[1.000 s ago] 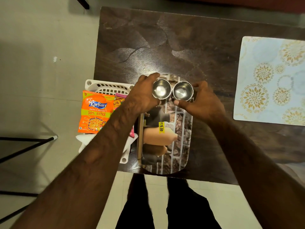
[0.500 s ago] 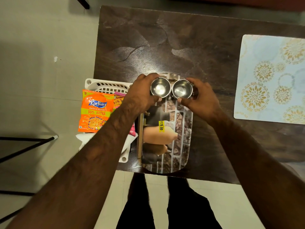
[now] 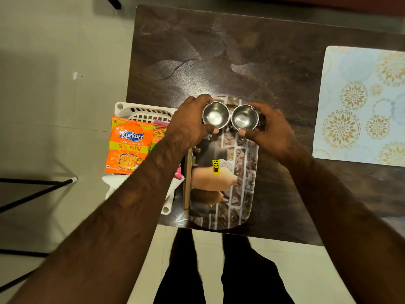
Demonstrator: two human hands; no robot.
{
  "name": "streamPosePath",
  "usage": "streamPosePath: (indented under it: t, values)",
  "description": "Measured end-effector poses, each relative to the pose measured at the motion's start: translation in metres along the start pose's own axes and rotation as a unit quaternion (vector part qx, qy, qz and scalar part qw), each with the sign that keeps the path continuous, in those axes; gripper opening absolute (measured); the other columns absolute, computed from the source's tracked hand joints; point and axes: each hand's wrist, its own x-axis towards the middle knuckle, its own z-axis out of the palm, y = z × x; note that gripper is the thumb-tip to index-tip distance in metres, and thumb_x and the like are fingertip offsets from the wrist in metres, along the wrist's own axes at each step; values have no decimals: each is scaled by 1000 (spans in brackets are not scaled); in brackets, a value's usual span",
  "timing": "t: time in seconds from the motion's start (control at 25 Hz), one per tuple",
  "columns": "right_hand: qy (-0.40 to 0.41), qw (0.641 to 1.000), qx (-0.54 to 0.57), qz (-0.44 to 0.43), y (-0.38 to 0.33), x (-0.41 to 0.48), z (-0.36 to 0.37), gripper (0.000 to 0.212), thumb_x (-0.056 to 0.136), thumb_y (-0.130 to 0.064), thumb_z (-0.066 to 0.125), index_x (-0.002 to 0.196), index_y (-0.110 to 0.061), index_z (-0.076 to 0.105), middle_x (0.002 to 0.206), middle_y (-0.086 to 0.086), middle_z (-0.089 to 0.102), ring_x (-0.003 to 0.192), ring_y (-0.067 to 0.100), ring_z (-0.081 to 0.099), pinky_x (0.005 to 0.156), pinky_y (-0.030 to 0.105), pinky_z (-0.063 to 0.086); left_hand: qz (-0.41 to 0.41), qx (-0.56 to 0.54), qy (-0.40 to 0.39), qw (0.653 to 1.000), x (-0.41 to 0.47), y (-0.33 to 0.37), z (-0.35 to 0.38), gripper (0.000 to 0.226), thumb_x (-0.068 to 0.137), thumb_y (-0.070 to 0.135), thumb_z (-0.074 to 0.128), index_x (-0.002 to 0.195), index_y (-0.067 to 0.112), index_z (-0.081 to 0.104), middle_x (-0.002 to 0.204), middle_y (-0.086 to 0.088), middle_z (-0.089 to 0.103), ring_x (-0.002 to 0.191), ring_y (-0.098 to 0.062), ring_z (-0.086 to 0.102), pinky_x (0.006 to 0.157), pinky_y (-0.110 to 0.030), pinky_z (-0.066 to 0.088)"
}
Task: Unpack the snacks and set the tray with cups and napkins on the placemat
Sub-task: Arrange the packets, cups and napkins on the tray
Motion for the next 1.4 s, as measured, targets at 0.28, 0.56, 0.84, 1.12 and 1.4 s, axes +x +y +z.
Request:
streamPosePath:
  t: [0.28,0.56,0.84,1.12,1.4]
  values:
    - [3,1000,-4,6,-4,-4,0,76,78,-22,90,146,-28,56,140,5,53,127,23,59,110,45,52,-5,14,-4,1000,1,0,1,77,68,24,90,136,25,54,128,-6,59,115,-26,57,95,-34,46]
    - [118,992,-48,21,-9,-37,-1,56,83,-38,81,132,-41,54,123,-4,54,96,5,63,93,38,59,15,0,28,1000,-29,-3,-14,76,70,30,88,137,19,53,130,-8,56,121,-26,51,101,-41,45]
    - [-66,993,60,71,-45,-67,84,12,92,-16,72,99,-26,73,90,8,75,82,21,69,83,38,54,-148,-28,79,985,-88,-106,-53,28,85,13,69,112,15,64,97,2,66,97,-22,65,81,-27,45]
    - [-51,978,150,133,-89,-47,176,34,88,-29,79,118,-16,71,98,-6,77,88,12,75,73,26,60,-157,-105,0,982,-100,-123,-38,33,90,16,68,122,11,62,110,-7,67,105,-27,64,90,-35,51]
    - [-30,929,326,171,-91,-58,169,35,89,-16,81,122,-8,73,112,13,80,96,25,79,75,33,66,-118,-221,27,968,-112,-102,-35,14,91,8,64,104,7,68,97,-3,69,95,-21,66,89,-39,55]
